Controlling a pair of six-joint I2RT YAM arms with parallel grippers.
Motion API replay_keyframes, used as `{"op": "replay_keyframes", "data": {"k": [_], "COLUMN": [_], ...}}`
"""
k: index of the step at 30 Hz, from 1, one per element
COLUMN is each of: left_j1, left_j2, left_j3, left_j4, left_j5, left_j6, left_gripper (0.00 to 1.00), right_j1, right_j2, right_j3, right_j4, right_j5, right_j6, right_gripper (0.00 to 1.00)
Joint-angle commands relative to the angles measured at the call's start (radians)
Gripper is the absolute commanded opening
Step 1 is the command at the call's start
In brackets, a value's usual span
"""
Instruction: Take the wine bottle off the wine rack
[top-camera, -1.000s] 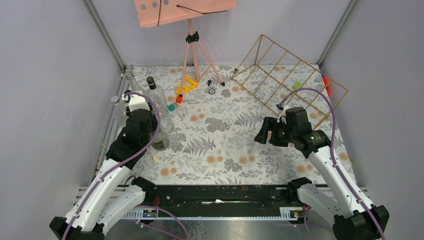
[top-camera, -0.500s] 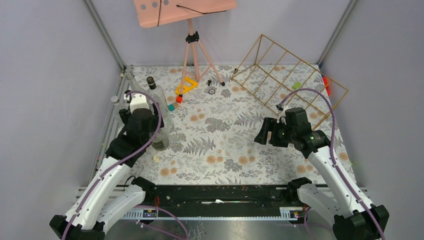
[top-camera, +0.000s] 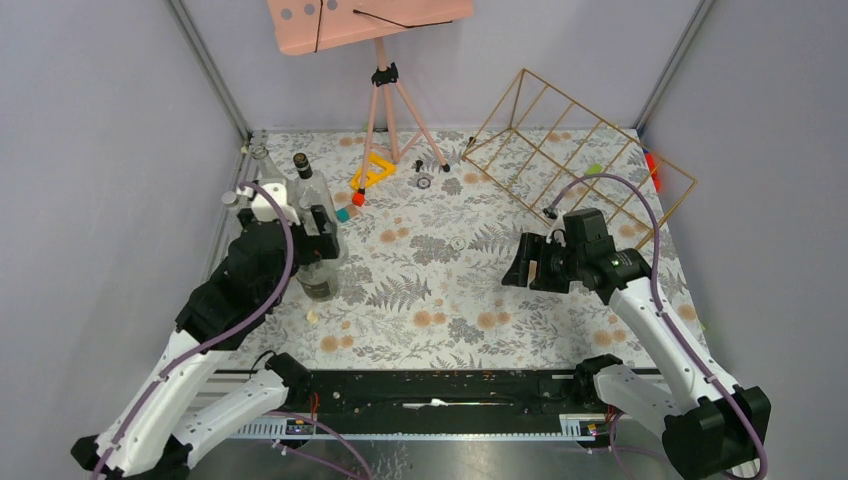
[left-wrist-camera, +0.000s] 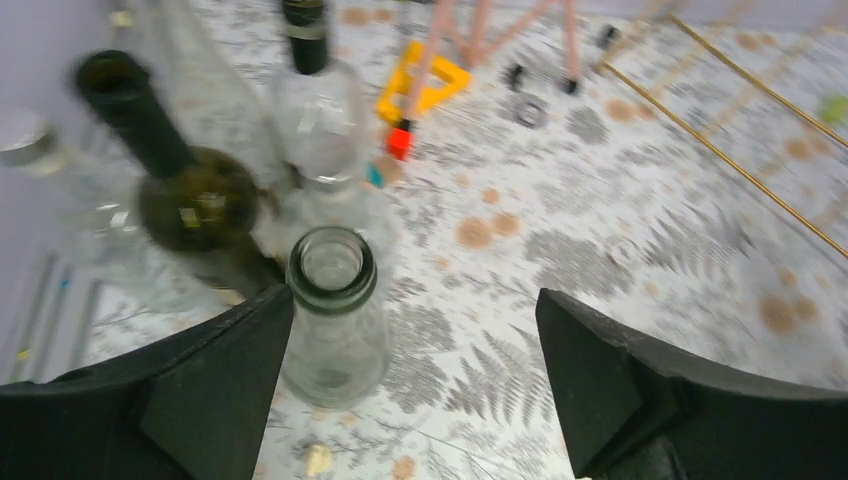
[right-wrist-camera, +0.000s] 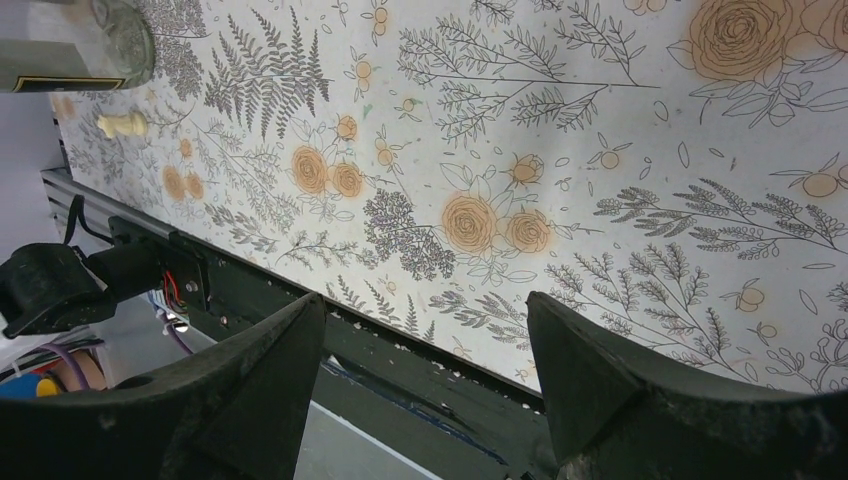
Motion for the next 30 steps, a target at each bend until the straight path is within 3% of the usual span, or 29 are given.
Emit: {"op": "replay_keyframes", "data": {"k": [1, 5, 8, 15, 30], "left_j1": [-0.220, -0.433, -0.534, -0.545, -0.545], "left_j2": [0.010, 0.049, 0.070, -0.046, -0.078], "left_j3": [0.017, -0.006, -0.039, -0.087, -0.126], "left_j4": [-0.017, -0.017, -0.046, -0.138, -0.152], "left_j5": [-0.050, -0.158, -0.240, -0.398, -0.400], "left_j6": [-0.076, -0.136, -0.180, -0.271, -0.266], "left_gripper": [0.94, 0.95, 0.95, 0.97, 0.98], "right_j1": [-0.002, -0.001, -0.002, -0.002, -0.002], "right_j2": [-0.006, -0.022, -0.047, 0.013, 0.046], "right_j3": [0.053, 0.064, 0.064, 0.112, 0.116], "right_j4": [-0.012, -0.030, -0.041, -0.005, 0.011], "right_j5": [-0.012, 0.030, 0.057, 0.049, 0.049], "right_j6": [-0.003, -0.018, -0.033, -0.001, -0.018], "right_gripper": [0.80, 0.81, 0.81, 0.81, 0.81]}}
